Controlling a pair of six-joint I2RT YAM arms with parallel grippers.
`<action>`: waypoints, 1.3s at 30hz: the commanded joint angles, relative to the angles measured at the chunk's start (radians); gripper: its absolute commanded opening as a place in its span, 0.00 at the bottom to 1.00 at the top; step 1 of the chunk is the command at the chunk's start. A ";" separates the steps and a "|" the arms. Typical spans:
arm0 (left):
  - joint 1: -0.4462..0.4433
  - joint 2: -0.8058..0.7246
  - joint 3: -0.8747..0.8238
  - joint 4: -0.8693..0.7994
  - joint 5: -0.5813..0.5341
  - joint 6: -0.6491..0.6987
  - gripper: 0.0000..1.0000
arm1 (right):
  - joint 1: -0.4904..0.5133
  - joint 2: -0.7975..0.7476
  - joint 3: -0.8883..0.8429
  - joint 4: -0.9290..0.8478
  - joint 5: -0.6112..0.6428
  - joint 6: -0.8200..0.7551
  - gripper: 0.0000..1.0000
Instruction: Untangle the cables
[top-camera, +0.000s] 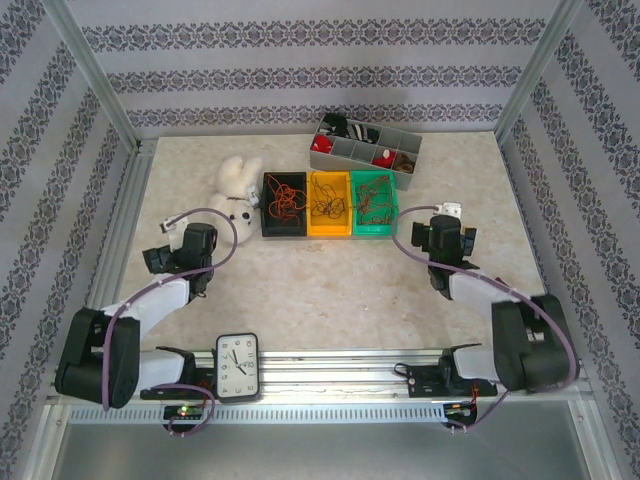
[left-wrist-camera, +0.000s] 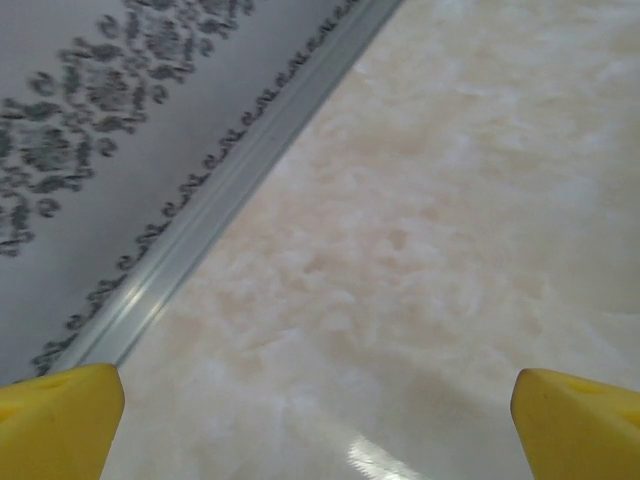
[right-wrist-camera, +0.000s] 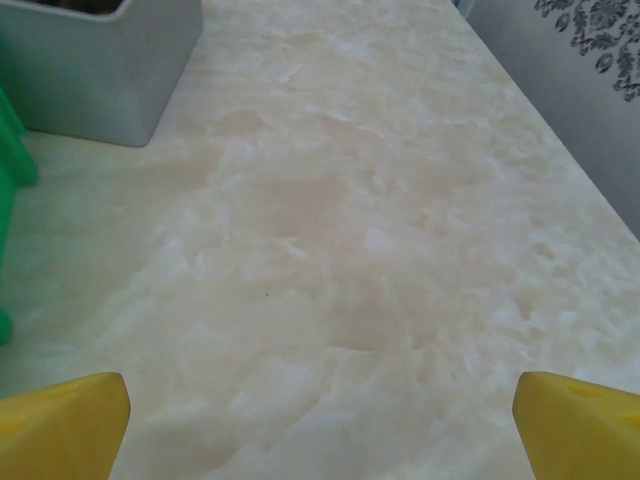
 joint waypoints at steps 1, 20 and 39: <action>0.006 0.042 -0.061 0.385 0.122 0.125 1.00 | -0.003 0.067 -0.021 0.294 -0.040 -0.068 0.98; 0.112 0.338 -0.104 0.858 0.545 0.250 0.99 | -0.128 0.149 -0.061 0.443 -0.413 -0.049 0.98; 0.131 0.328 -0.101 0.838 0.563 0.226 1.00 | -0.121 0.152 -0.058 0.438 -0.386 -0.044 0.98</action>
